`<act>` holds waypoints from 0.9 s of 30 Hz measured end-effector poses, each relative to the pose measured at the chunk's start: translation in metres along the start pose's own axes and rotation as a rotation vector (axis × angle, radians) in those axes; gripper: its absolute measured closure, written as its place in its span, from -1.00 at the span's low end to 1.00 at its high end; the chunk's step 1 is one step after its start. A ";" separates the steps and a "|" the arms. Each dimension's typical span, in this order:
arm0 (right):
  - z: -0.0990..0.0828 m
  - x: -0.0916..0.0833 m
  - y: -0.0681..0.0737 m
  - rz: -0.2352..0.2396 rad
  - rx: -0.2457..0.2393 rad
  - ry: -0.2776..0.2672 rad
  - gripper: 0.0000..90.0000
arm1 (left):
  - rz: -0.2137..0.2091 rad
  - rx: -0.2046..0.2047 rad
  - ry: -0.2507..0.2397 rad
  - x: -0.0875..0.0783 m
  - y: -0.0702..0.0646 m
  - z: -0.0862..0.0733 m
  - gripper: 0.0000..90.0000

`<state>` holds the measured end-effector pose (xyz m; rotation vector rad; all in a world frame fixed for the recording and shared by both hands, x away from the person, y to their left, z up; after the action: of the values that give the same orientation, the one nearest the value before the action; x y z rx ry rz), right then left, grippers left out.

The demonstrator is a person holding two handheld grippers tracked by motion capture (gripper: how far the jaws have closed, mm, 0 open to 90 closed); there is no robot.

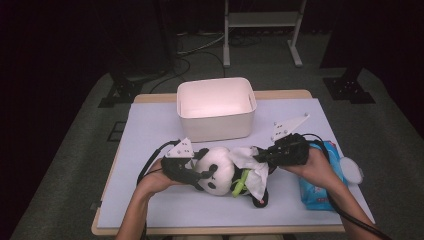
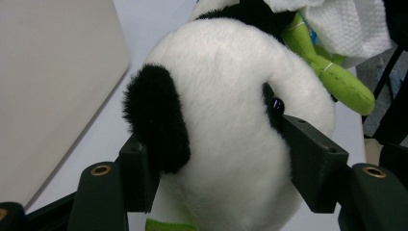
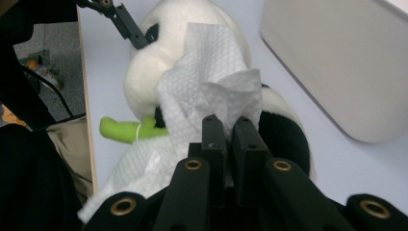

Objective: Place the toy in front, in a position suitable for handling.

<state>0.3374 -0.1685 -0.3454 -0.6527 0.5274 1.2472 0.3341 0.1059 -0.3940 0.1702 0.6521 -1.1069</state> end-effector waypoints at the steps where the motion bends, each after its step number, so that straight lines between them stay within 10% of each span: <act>1: -0.002 -0.002 -0.001 -0.004 0.004 0.002 0.87 | -0.002 0.000 -0.003 -0.001 0.000 -0.001 -0.21; 13: -0.025 -0.019 -0.005 -0.017 0.062 0.010 0.87 | -0.037 -0.028 -0.010 -0.002 0.002 -0.003 -0.20; 22: -0.035 -0.017 0.007 0.025 0.068 0.015 0.87 | -0.081 -0.129 -0.018 0.001 0.004 -0.001 -0.64; 27: -0.034 -0.012 0.014 0.058 0.049 0.034 0.87 | -0.095 -0.082 -0.022 0.003 0.001 -0.004 -0.48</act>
<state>0.3200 -0.1977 -0.3638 -0.6215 0.6072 1.2755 0.3344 0.1058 -0.3994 0.0575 0.6905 -1.1701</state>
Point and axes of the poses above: each handheld gripper's, and its own axes: x roughly forward along the jaws, z roughly out of its top, y roughly to its left, the point moved 4 cm from there along x, roughly forward along the jaws, and after that the axes turned 15 degrees about -x, right-handed, at the moved point
